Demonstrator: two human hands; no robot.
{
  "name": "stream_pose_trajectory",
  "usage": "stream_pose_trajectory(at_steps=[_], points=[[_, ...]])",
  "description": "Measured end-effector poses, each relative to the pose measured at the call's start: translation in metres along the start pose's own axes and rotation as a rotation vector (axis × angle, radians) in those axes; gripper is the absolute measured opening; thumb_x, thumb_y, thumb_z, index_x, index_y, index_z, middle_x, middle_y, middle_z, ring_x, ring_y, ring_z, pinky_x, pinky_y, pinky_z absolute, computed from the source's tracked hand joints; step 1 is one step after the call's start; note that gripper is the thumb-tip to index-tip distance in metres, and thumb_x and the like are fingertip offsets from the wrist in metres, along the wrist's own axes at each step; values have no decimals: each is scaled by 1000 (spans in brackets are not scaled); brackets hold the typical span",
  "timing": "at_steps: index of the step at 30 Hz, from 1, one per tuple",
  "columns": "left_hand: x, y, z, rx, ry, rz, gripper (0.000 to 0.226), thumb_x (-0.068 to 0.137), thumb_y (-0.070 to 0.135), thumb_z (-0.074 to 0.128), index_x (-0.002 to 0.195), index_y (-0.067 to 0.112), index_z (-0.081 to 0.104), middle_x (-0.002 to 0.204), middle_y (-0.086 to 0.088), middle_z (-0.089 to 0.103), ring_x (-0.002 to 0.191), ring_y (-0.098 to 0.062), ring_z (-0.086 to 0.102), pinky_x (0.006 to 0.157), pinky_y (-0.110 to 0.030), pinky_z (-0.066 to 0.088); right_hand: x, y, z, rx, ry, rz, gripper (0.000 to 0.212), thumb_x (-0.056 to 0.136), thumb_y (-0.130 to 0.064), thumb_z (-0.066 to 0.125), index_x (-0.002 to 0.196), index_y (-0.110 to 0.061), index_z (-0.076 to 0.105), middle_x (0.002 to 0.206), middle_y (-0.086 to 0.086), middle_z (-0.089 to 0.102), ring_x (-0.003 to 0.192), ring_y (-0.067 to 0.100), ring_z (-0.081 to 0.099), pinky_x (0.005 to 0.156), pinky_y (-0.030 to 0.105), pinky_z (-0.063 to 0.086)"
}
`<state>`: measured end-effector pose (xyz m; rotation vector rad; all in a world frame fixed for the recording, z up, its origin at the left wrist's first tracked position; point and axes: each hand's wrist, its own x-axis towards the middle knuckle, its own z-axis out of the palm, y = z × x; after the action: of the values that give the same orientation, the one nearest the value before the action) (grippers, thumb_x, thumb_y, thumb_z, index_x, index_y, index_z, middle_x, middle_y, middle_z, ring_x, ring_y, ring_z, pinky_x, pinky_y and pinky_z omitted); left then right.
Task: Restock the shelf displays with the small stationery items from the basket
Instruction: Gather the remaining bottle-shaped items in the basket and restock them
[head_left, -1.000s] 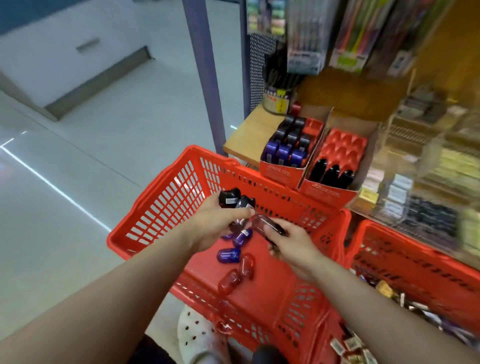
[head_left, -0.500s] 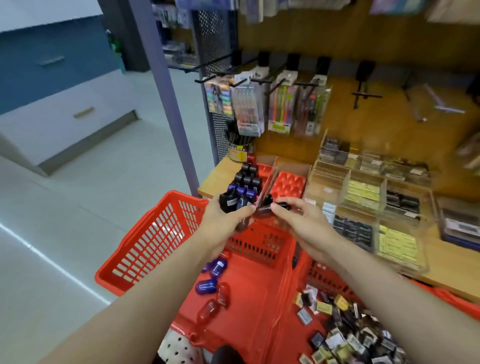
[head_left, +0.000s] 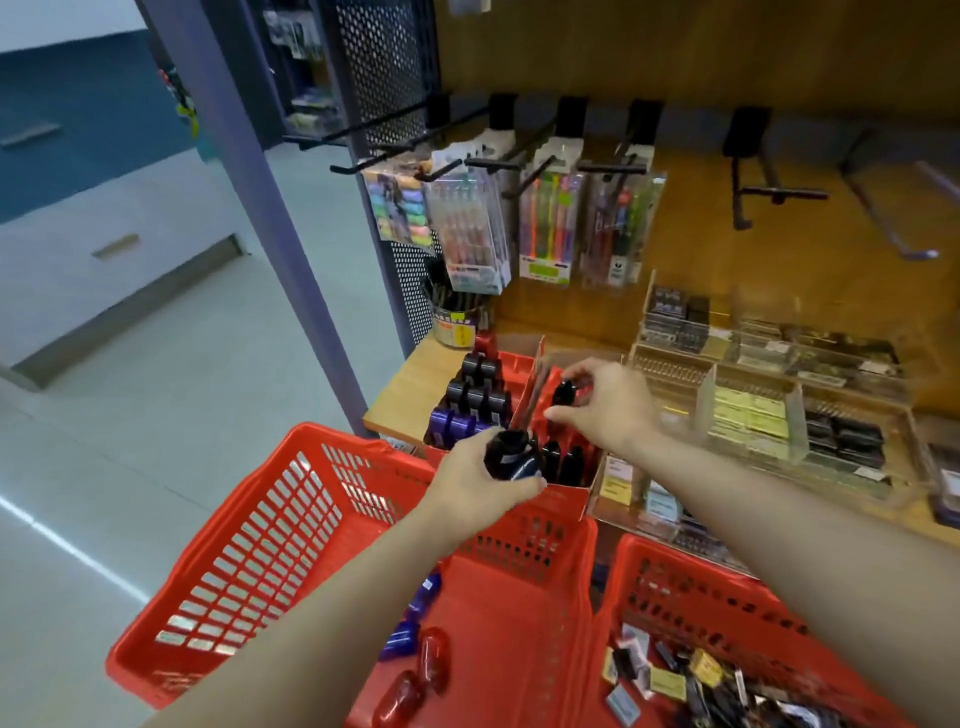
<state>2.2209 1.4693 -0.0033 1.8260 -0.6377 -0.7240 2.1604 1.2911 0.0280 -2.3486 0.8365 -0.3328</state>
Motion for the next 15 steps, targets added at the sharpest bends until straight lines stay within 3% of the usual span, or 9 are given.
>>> stream_pose_trajectory(at_steps=[2,4,7,9,12,15], points=[[4,-4,0,50,-36,13,34,74,21,83,102,34,68,98,23,72,92,7,66,83,-17,50,5,-1,12,9,-5,-4,49,69,-35,88,111,-20,68,80,-6,65,80,12,66,71,23,49],[7,-10,0,76,-45,7,33,74,20,83,99,35,68,92,21,73,87,5,67,82,-20,52,11,0,19,1,-18,12,50,68,-34,88,111,-20,69,89,-2,70,88,13,66,75,21,46],[9,-15,-1,42,-60,-20,39,75,17,82,106,35,66,92,14,74,80,-2,67,84,-30,55,17,2,25,-15,-57,44,52,67,-33,89,113,-18,69,100,7,73,93,18,68,86,32,54],[10,-16,-2,11,-81,-32,42,76,18,81,111,34,66,88,13,73,76,-3,65,76,-27,53,17,3,27,-15,-78,31,50,68,-33,88,112,-17,70,103,7,73,96,19,68,89,35,54],[10,-16,-3,-19,-109,-33,40,77,17,80,111,31,65,73,15,69,68,-4,64,65,-21,48,18,4,30,-21,-136,-20,42,77,-34,82,113,-16,72,115,1,71,104,16,66,93,28,50],[9,-17,-2,-67,-115,-38,42,78,15,80,113,32,64,73,12,70,68,-6,65,66,-21,49,18,8,28,-74,-135,-54,30,84,-30,76,112,-18,74,117,0,71,111,15,64,96,25,44]])
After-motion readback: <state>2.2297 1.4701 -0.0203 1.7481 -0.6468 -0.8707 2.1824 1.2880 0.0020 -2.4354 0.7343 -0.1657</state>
